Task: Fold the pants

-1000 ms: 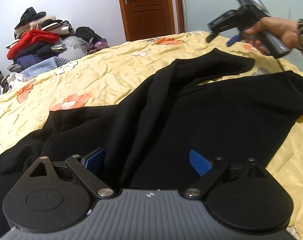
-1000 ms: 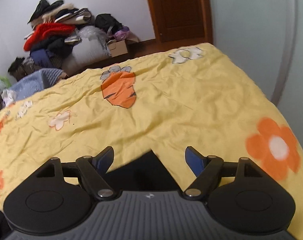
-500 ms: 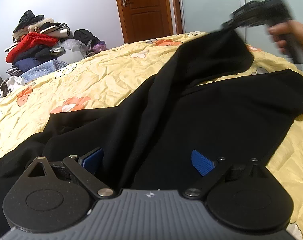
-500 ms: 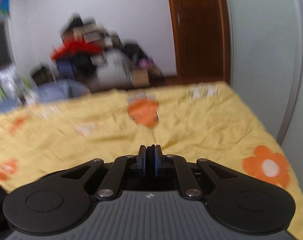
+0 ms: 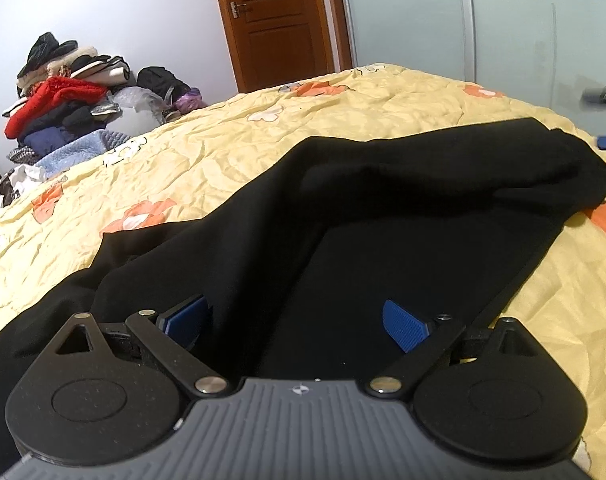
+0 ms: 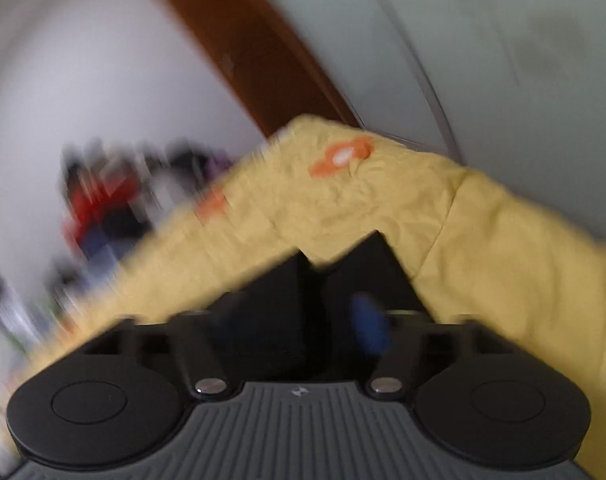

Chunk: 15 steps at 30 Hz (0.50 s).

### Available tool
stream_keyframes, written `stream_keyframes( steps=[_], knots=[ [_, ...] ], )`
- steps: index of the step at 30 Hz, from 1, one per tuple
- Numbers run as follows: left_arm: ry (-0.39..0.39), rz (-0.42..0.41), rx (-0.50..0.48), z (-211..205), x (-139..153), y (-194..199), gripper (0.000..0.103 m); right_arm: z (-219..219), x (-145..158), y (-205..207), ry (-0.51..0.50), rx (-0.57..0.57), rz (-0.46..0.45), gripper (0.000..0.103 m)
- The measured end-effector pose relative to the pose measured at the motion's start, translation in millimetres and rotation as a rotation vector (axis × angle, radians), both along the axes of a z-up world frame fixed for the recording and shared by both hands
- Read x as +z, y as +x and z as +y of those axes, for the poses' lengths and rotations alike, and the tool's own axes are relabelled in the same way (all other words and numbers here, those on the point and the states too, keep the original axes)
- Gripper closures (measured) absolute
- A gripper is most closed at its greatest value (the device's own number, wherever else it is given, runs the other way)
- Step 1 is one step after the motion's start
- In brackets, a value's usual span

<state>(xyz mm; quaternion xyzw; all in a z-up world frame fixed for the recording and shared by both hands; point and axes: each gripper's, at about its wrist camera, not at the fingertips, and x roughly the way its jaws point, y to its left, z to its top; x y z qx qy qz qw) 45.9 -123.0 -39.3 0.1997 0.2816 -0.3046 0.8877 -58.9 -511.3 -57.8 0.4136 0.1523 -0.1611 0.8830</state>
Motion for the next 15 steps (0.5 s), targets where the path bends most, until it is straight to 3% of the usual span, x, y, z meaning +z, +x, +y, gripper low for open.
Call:
stream_keyframes(
  steps=[3, 6, 9, 15],
  knots=[
    [-0.017, 0.012, 0.015, 3, 4, -1, 0.007, 0, -9, -7, 0.19, -0.025, -0.157, 0.01],
    [-0.027, 0.016, 0.021, 5, 7, -3, 0.007, 7, -21, 0, 0.324, -0.08, -0.096, 0.01],
    [-0.02, 0.007, 0.015, 6, 7, -7, 0.007, 21, -36, 6, 0.423, -0.056, -0.121, 0.01],
    [-0.014, -0.008, -0.002, 6, 9, -11, 0.007, 20, -41, 41, 0.369, -0.108, -0.101, 0.012]
  ],
)
